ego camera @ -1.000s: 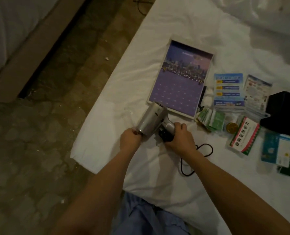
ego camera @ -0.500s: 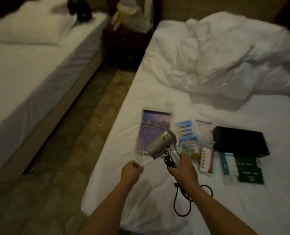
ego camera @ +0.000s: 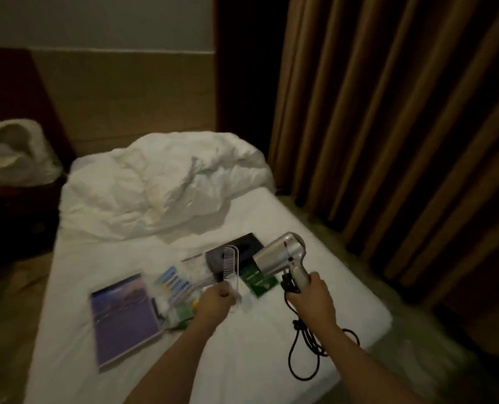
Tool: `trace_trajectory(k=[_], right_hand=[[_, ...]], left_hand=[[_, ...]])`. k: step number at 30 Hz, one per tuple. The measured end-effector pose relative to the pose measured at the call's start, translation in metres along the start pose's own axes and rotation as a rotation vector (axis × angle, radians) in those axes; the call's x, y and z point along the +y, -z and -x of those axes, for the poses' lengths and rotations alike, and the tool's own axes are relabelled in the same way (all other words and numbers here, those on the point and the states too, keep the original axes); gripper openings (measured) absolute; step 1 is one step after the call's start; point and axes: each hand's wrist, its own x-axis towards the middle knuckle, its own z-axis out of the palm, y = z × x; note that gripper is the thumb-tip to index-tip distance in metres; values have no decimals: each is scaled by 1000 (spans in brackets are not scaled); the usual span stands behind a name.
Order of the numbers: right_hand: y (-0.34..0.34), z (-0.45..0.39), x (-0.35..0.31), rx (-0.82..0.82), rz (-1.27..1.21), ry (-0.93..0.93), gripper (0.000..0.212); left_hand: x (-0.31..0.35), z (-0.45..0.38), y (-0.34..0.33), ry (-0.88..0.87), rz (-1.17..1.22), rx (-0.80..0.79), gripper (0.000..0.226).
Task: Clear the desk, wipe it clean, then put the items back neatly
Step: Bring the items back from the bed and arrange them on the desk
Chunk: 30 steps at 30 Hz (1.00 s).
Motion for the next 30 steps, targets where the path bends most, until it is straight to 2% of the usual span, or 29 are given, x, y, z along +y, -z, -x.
trace_trajectory(k=[6, 10, 12, 13, 17, 22, 26, 30], right_hand=[[163, 52, 108, 296, -88, -144, 49], [264, 112, 189, 476, -151, -265, 41], [305, 144, 225, 570, -179, -319, 40], [323, 160, 242, 616, -196, -358, 40], [380, 217, 302, 793, -288, -503, 37], [430, 270, 365, 1007, -352, -615, 37], [472, 280, 420, 1149, -386, -699, 40], [517, 280, 472, 1229, -398, -814, 48]], left_hand=[[100, 62, -153, -223, -184, -210, 32], [148, 131, -266, -350, -171, -389, 7], [167, 170, -317, -390, -154, -494, 10], [177, 189, -340, -407, -152, -555, 5], [207, 251, -436, -515, -208, -746, 26], [227, 325, -541, -606, -319, -970, 9], [243, 369, -632, -677, -393, -1159, 22], [267, 400, -712, -688, -384, -1291, 22]])
